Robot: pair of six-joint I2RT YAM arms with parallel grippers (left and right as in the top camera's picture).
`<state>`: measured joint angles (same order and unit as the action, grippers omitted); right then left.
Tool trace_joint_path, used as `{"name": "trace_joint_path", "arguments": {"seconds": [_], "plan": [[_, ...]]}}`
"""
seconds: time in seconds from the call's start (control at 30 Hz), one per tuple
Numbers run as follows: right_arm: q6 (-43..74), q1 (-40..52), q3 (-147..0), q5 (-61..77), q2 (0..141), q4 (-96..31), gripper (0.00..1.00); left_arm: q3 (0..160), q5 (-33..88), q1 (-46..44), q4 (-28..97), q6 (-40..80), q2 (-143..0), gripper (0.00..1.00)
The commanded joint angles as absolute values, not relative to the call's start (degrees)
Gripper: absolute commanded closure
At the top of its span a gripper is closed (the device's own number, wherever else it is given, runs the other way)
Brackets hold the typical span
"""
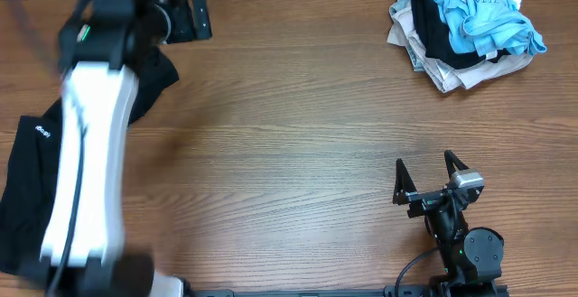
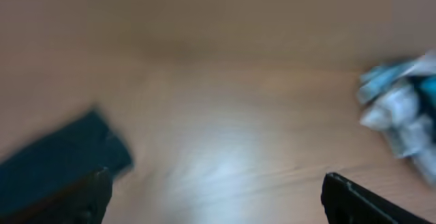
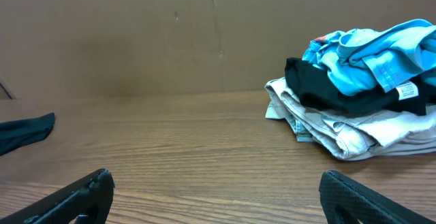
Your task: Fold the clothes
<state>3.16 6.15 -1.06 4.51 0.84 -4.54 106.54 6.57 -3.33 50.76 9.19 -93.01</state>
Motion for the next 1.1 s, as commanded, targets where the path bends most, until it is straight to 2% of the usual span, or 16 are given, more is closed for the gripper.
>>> {"name": "trace_joint_path", "arguments": {"seconds": [0.0, 0.43, 0.6, 0.77, 1.07], "plan": [[3.0, 6.4, -0.4, 4.8, 0.2, -4.3, 0.0, 93.5, 13.1, -4.3, 43.2, 5.2, -80.4, 0.0], [3.0, 6.4, -0.4, 4.8, 0.2, -4.3, 0.0, 39.9, 12.9, -3.2, 17.3, 1.9, -30.6, 0.0], [3.0, 6.4, -0.5, 4.8, 0.2, -4.3, 0.0, 25.4, 12.0, -3.2, 11.5, 1.9, -15.5, 0.0], [3.0, 6.4, -0.4, 4.8, 0.2, -4.3, 0.0, 17.0, 10.1, -3.3, 11.7, 1.7, -6.5, 0.0], [3.0, 6.4, -0.4, 4.8, 0.2, -4.3, 0.0, 9.6, 9.7, -3.3, 6.0, 1.7, -1.3, 0.0]]}}
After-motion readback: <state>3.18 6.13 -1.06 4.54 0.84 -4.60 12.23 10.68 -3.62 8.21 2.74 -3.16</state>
